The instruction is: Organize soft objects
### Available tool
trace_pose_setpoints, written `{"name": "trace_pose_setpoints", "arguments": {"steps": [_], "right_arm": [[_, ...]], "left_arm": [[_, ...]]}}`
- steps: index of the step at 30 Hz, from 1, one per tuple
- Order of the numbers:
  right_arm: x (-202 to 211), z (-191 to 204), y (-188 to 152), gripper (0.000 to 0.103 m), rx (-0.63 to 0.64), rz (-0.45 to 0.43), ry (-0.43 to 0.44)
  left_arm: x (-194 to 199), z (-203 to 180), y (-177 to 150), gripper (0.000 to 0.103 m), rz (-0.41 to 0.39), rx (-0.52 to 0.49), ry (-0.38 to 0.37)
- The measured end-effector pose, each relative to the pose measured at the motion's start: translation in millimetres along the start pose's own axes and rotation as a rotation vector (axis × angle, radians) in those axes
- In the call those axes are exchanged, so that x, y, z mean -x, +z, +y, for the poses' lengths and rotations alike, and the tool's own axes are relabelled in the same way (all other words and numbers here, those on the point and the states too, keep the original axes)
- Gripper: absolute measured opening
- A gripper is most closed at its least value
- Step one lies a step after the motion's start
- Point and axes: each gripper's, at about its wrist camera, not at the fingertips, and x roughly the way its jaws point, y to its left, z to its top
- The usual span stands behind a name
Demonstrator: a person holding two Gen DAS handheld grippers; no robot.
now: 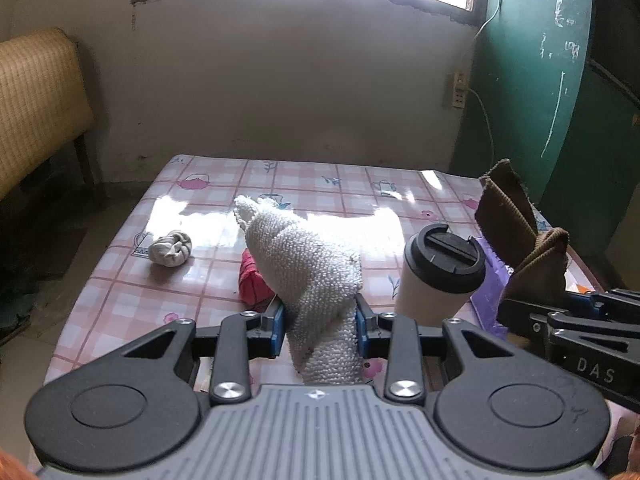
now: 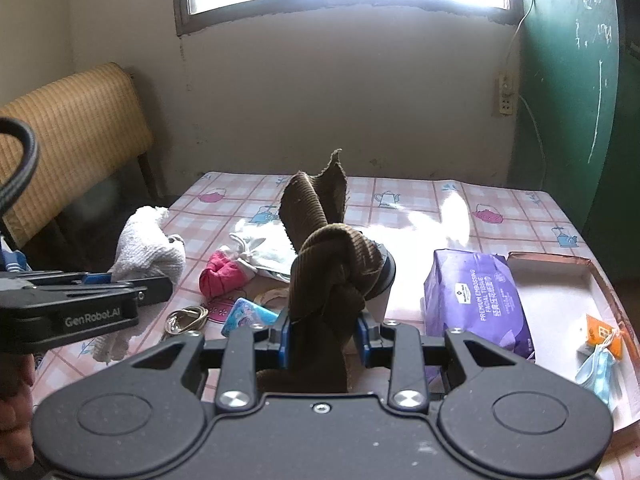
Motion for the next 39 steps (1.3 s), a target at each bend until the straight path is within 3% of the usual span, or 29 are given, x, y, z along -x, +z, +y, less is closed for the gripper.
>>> {"name": "trace_pose_setpoints", "arguments": {"steps": [39], "right_arm": [[8.3,-43.3,8.2,0.038,-0.043,-0.004,-0.075]], "left_arm": [[-15.9,-60.3,10.8,0.035,-0.01,-0.091,-0.115]]}}
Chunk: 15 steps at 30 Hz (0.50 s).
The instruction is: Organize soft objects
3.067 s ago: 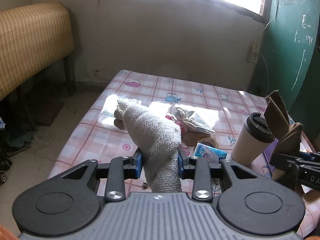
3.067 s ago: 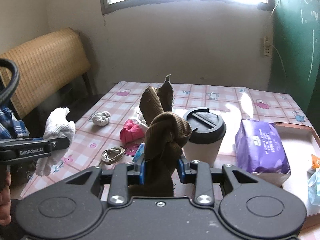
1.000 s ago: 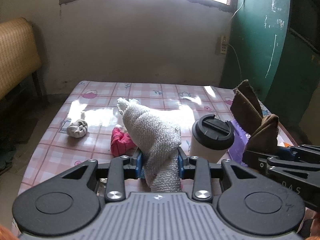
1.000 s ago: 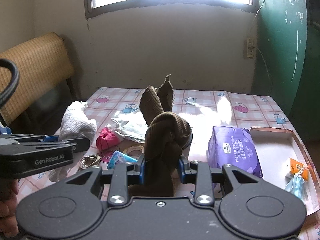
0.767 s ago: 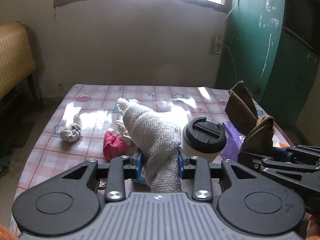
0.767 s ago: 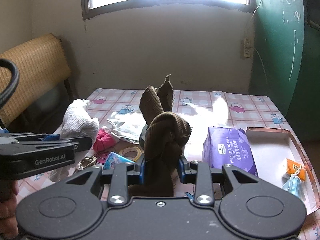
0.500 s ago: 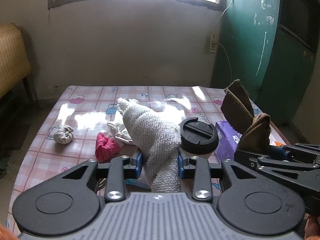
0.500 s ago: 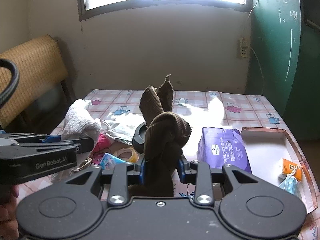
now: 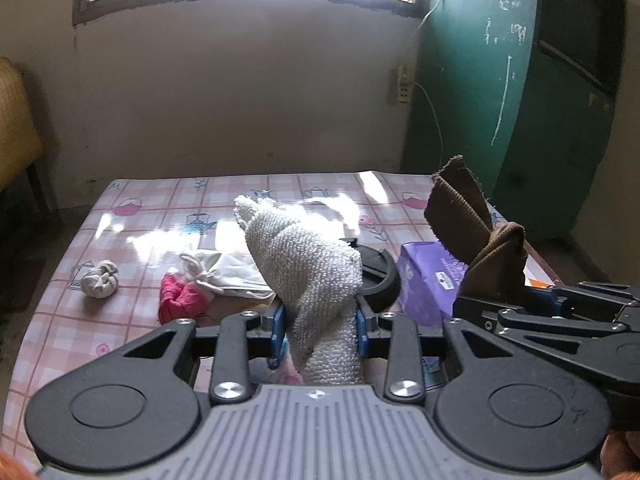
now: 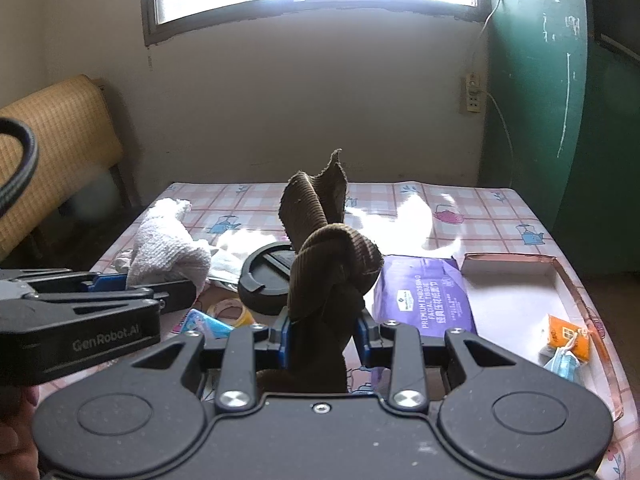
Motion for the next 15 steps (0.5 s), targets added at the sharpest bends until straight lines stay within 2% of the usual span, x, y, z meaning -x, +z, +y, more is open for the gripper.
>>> {"name": "trace_pose_setpoints", "arguments": {"steps": [15], "right_arm": [[4.2,-28.7,4.3,0.038,-0.013,-0.008,-0.044]], "left_arm": [[-10.4,-32.7,5.9,0.035,0.0,-0.047,-0.058]]}}
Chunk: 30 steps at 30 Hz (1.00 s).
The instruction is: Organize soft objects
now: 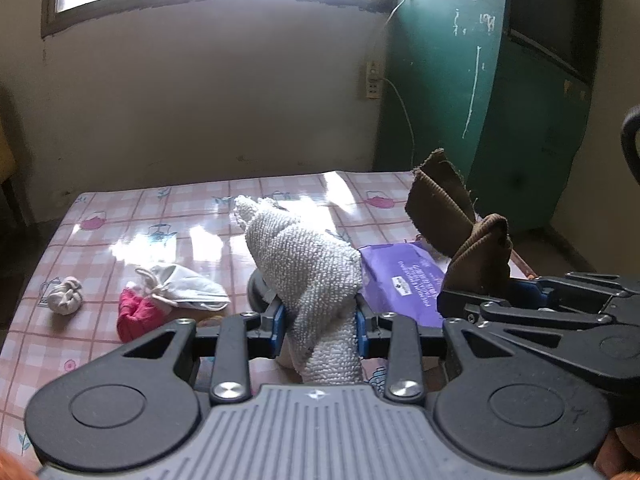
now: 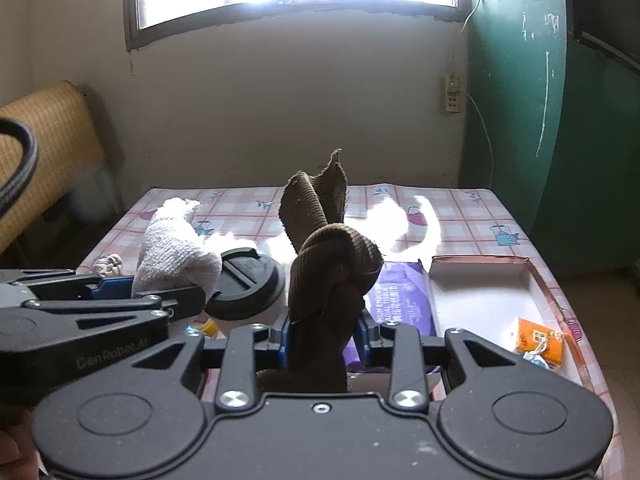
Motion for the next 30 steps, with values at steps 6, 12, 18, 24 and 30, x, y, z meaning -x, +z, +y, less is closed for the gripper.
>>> {"name": "trace_pose_setpoints", "arguments": {"steps": [6,12,18,24,30], "right_arm": [[0.7,-13.2,3.4,0.038,-0.006,-0.005,-0.017],[-0.4,-29.1,5.4,0.038,-0.015,-0.007,-0.038],[-3.7,-47.9,5.9,0.038,-0.025,0.0,-0.063],[-9.1,-70.1,6.6,0.038,-0.039,0.005,-0.091],[-18.7,-90.8,5.6,0.038,-0.049,0.019,-0.115]], "left_arm": [[-5.0,-12.7,4.9,0.035,-0.001,-0.019,-0.02],[-14.1,-27.8,8.7,0.035,0.003,-0.044,-0.042],[-23.1,-45.0,11.3,0.035,0.012,-0.068,-0.07],[-32.2,-62.0,13.5,0.035,0.018,-0.091,-0.097],[-44.8,-76.8,13.7,0.035,0.034,-0.113,-0.118]]}}
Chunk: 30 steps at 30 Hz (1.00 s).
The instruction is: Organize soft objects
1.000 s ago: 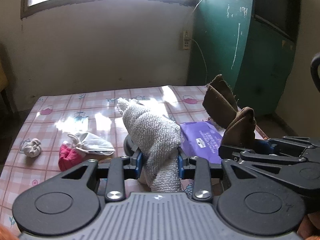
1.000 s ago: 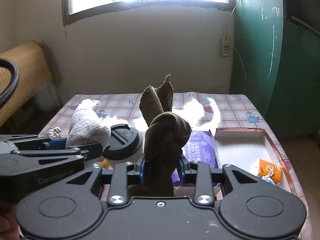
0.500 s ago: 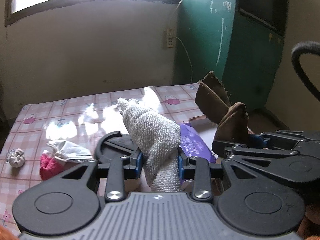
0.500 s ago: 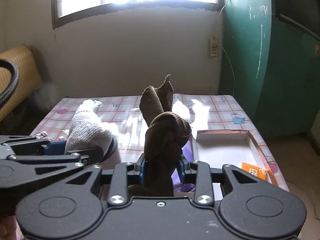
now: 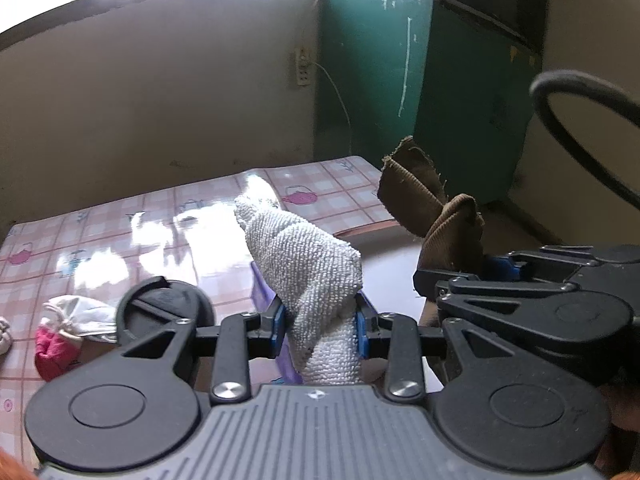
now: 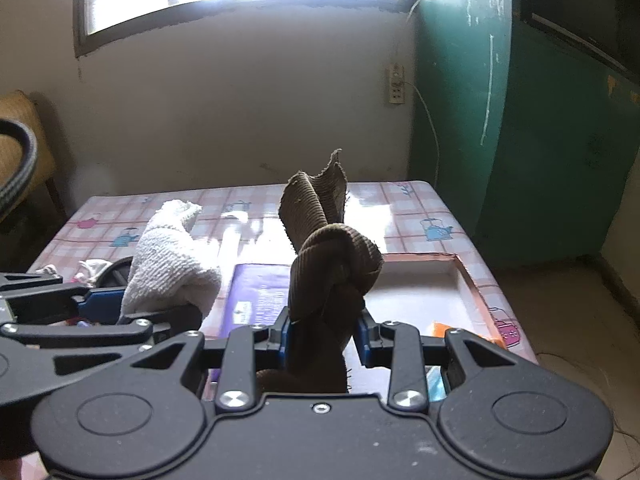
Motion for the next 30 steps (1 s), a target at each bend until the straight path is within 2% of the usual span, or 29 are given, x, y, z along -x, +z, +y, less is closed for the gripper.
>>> {"name": "trace_pose_setpoints", "arguments": {"steps": [11,19,21,22,23,24,25,30], "right_arm": [[-23.2,-47.0,6.5,0.038,-0.009,0.029,-0.042],[-47.3,-81.7,15.4,0.04,-0.028,0.063,-0.069],[-52.9,-87.2,17.8,0.044,-0.032,0.062,-0.072],[-55.4,-89.3,19.5,0.055,-0.031,0.057,-0.071],[-56.1,-90.8,20.2,0.074,-0.034,0.052,-0.072],[-53.6,-91.1,20.6,0.079,-0.042,0.046,-0.072],[-51.9,-92.7,21.0,0.079,-0.05,0.038,-0.062],[-39.9,-97.4,20.9,0.079,-0.078,0.008,-0.051]], "left_arm": [[-30.9,-20.2,7.8,0.035,0.018,-0.043,-0.056],[-56.9,-37.8,12.4,0.037,0.021,-0.069,-0.138],[-64.9,-40.6,12.9,0.042,0.014,-0.06,-0.186],[-66.3,-42.3,12.5,0.051,0.01,-0.057,-0.195],[-64.5,-44.0,10.9,0.06,0.0,-0.063,-0.19],[-61.1,-45.3,9.9,0.063,-0.023,-0.073,-0.184],[-57.3,-46.6,9.0,0.069,-0.044,-0.085,-0.178],[-45.5,-39.2,9.6,0.069,-0.05,-0.053,-0.16]]}}
